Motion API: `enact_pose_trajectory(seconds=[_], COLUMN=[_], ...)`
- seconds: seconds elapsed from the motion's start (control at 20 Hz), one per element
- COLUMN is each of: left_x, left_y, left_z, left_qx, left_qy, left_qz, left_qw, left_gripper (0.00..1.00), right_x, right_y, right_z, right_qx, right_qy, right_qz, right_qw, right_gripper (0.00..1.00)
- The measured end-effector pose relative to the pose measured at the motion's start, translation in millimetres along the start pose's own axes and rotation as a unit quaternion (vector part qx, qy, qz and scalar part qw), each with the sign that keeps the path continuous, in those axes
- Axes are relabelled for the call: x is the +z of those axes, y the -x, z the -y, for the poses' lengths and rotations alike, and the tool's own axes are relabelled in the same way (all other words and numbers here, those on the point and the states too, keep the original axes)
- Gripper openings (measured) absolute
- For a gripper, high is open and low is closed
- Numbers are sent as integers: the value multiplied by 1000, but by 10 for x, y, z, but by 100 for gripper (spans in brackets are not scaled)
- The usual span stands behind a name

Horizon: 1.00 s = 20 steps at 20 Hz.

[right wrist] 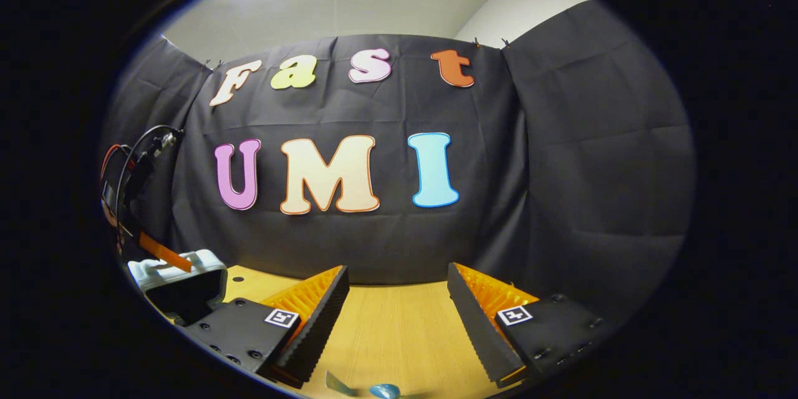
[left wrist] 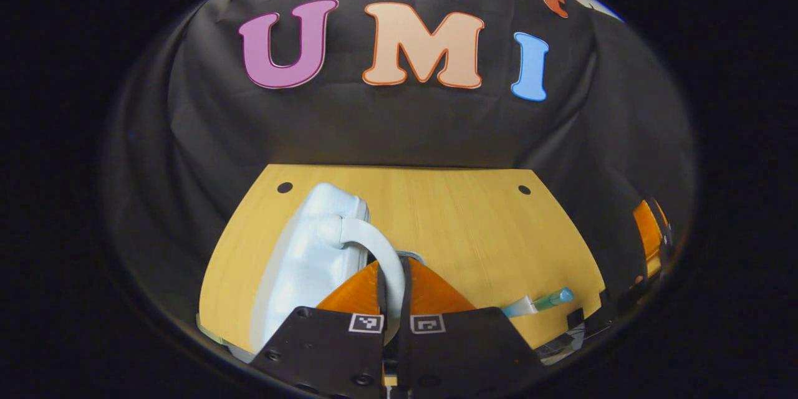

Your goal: First open the suitcase, pack the skin care products into it, and then close the suitcase.

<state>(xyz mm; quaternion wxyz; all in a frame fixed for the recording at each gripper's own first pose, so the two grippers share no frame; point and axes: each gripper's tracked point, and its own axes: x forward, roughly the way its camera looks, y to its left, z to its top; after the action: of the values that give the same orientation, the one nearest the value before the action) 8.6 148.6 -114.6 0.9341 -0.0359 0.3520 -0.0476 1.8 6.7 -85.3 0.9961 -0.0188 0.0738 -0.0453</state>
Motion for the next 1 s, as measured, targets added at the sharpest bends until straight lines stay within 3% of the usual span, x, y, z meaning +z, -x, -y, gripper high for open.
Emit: enact_pose_trajectory(seconds=[0.25,0.55,1.0], left_x=[216,317,228], left_y=[142,256,182], left_z=[-734,-1721,-2685], left_qx=[33,105,144], left_qy=[-13,-22,-5], left_qz=[29,51,72], left_qw=[999,993,987], left_gripper=[1,1,1], right_x=[-13,14,13], right_y=[38,94,104], right_z=[-387,-792,-1204], right_qx=[-6,-8,5], right_qy=[9,20,21], right_qz=[-2,2,-1], right_qw=[1000,1000,1000], right_gripper=[99,99,98])
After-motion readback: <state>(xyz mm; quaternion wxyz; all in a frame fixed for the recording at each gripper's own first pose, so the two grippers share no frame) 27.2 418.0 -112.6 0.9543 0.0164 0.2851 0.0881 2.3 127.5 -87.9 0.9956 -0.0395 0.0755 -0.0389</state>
